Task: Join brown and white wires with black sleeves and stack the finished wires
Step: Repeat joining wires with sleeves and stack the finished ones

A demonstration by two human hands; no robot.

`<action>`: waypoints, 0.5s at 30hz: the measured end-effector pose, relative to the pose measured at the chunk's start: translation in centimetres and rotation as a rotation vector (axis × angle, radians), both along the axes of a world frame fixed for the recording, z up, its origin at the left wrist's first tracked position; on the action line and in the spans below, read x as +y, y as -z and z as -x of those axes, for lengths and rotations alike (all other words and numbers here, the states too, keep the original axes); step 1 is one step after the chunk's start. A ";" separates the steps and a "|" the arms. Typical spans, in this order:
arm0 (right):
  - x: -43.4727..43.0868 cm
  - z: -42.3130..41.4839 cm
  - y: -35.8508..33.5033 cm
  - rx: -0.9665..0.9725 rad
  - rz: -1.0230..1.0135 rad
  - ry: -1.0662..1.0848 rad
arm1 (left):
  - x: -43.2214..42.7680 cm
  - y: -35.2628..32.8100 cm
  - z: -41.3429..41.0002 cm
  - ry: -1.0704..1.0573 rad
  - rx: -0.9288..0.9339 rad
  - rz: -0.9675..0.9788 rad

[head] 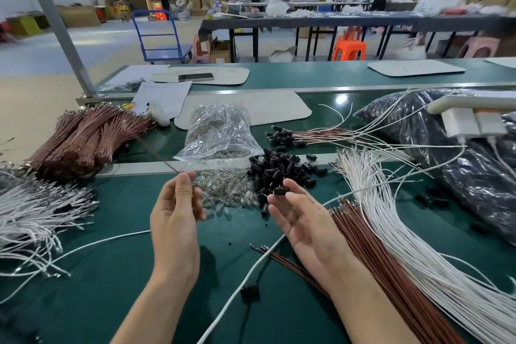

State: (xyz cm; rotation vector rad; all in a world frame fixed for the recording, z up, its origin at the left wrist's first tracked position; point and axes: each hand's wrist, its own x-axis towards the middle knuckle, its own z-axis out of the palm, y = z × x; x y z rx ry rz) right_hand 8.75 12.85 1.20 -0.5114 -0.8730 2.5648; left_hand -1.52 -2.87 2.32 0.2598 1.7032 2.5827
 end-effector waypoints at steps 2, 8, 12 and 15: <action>0.0 0.1 -0.2 0.021 0.023 0.012 | 0.2 0.1 -0.1 0.010 -0.011 -0.004; -0.1 0.0 -0.4 0.048 0.051 0.015 | 1.0 0.5 -0.9 0.081 -0.052 0.024; 0.0 0.1 -0.2 0.068 0.051 0.007 | 1.3 0.6 -1.3 0.115 -0.064 0.025; 0.0 0.1 0.0 0.080 0.057 0.004 | 1.2 0.6 -1.4 0.123 -0.078 0.015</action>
